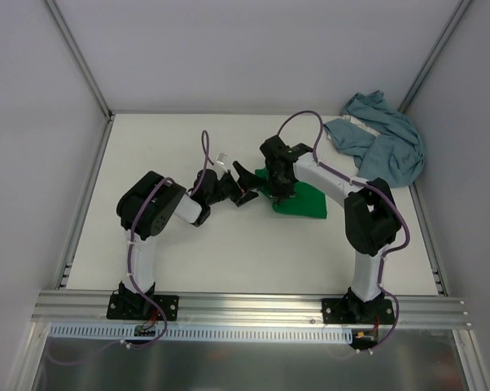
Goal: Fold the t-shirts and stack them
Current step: Put the neatly folded tshirt into the corner of the board with the left arm
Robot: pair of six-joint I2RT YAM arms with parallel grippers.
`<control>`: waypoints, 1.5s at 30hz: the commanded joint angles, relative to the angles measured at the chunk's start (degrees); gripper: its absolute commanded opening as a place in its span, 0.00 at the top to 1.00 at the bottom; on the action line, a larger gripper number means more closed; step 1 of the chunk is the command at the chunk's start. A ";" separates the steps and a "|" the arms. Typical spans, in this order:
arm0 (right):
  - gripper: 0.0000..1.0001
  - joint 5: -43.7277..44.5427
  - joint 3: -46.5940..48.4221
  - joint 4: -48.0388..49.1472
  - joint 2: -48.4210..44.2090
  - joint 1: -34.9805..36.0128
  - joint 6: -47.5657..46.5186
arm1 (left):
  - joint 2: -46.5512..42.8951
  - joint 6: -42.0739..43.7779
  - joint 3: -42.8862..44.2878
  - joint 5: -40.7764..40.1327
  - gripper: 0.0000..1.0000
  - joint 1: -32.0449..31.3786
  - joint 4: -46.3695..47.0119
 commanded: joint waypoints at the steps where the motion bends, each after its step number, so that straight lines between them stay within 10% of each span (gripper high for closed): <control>1: 0.99 -0.90 0.49 0.21 -4.41 1.40 1.60 | 0.52 1.61 3.73 -1.39 0.01 0.18 1.91; 45: 0.99 -1.96 0.23 1.62 -4.76 4.40 1.95 | 1.31 6.10 13.67 -1.30 0.01 -2.36 -18.57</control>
